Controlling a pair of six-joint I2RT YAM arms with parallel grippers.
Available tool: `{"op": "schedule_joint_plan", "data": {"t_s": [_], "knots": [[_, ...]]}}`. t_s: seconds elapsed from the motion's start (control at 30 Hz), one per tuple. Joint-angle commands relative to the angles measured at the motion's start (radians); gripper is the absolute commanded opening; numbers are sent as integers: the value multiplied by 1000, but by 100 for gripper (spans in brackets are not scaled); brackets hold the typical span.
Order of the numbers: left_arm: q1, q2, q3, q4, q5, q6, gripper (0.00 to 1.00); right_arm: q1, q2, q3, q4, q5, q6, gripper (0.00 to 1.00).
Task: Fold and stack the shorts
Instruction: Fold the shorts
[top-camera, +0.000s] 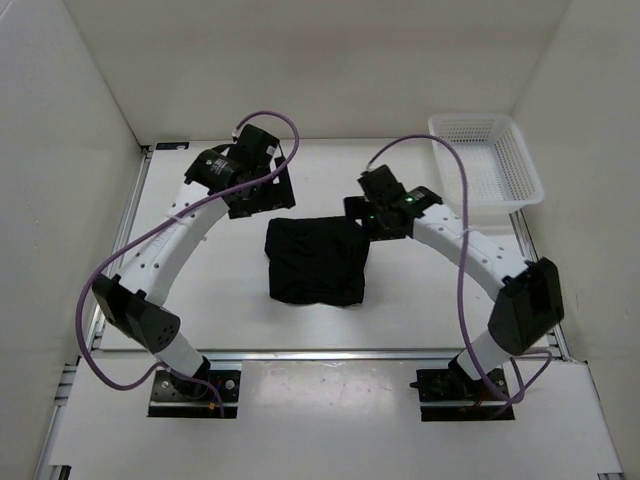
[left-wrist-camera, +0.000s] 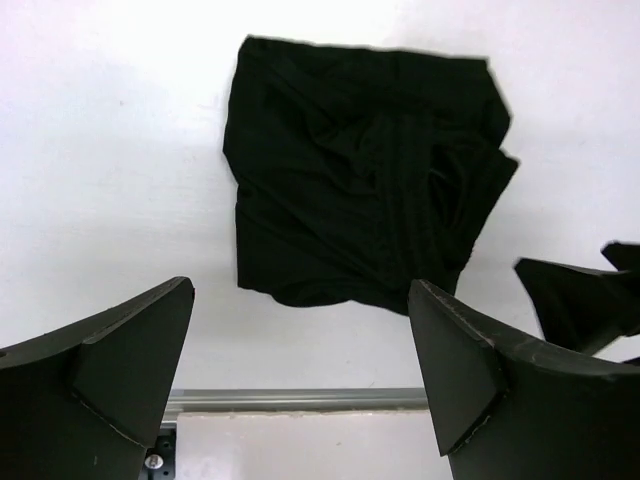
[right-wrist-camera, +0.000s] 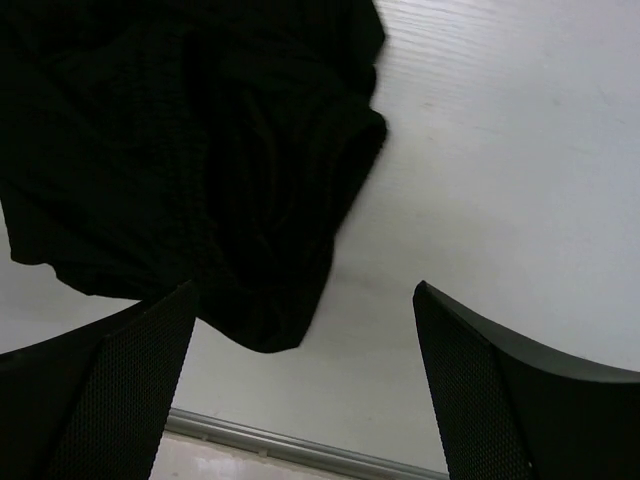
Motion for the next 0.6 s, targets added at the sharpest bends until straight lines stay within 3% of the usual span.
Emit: {"op": "schedule_joint_plan", "data": {"t_s": [0.0,0.13,0.27,0.4,0.57], "knots": [[19,10,-66,14,56,6,100,89,106,112,17,15,-56,92],[57,-30,-135,14,65,6,100,109,264,192,44,-47,-88,92],[68,-58,-202,34,74,6,100,109,385,295,64,-96,-116,81],[88,-92,-233,34,74,-3,100,100,488,370,65,-152,-116,80],[97,-110,-265,34,74,-3,100,100,572,421,75,-190,-116,69]]}}
